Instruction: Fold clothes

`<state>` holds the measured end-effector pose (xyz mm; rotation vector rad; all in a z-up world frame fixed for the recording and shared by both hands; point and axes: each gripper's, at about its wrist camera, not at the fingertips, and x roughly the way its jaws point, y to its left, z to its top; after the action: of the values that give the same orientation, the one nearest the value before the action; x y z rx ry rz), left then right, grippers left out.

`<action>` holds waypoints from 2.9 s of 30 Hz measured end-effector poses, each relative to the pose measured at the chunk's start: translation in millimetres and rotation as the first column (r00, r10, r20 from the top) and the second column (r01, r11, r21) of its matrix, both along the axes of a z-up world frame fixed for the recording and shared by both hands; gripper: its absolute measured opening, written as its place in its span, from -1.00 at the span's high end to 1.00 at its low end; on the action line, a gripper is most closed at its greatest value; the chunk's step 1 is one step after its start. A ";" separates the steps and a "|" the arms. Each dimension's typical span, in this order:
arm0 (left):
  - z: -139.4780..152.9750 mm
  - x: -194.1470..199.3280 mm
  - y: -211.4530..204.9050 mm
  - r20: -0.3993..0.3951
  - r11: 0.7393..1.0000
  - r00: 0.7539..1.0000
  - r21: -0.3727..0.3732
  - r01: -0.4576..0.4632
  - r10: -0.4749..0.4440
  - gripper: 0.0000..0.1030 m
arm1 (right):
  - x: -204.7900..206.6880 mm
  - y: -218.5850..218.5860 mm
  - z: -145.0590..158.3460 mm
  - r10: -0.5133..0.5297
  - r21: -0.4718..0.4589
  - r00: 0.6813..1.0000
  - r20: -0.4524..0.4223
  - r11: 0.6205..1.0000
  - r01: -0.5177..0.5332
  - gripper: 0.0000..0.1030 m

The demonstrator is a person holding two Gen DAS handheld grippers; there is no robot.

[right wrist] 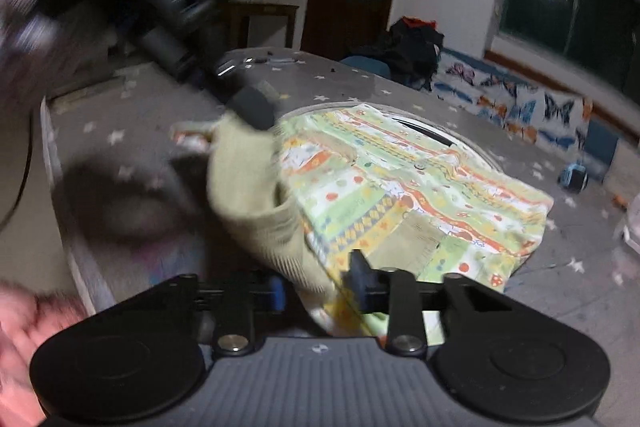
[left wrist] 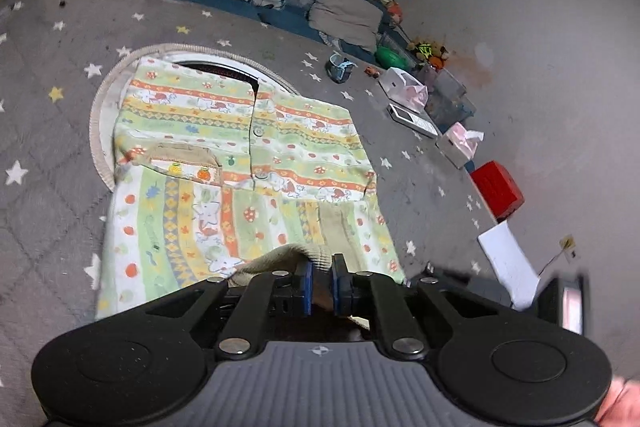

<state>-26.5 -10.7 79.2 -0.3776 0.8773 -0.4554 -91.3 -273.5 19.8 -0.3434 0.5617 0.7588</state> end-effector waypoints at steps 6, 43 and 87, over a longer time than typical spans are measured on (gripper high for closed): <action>-4.2 -46.1 11.7 0.144 0.983 0.989 0.180 -0.041 0.015 -0.08 | 24.5 -7.1 21.0 -0.035 0.107 0.996 -0.085 0.993 0.044 0.70; -0.4 -147.6 -22.2 0.353 0.703 0.833 0.709 0.060 -0.427 0.85 | -54.6 -50.6 76.1 -0.061 0.220 0.995 -0.078 0.972 0.077 0.83; -42.8 66.3 21.8 0.057 0.835 0.992 0.547 0.063 -0.112 0.80 | 122.1 -30.4 23.7 -0.246 0.138 0.947 -0.206 0.951 0.277 0.52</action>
<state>39.8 11.2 36.4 0.2102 0.9004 -0.2836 30.7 -303.9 43.5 -0.0403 0.7002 0.5774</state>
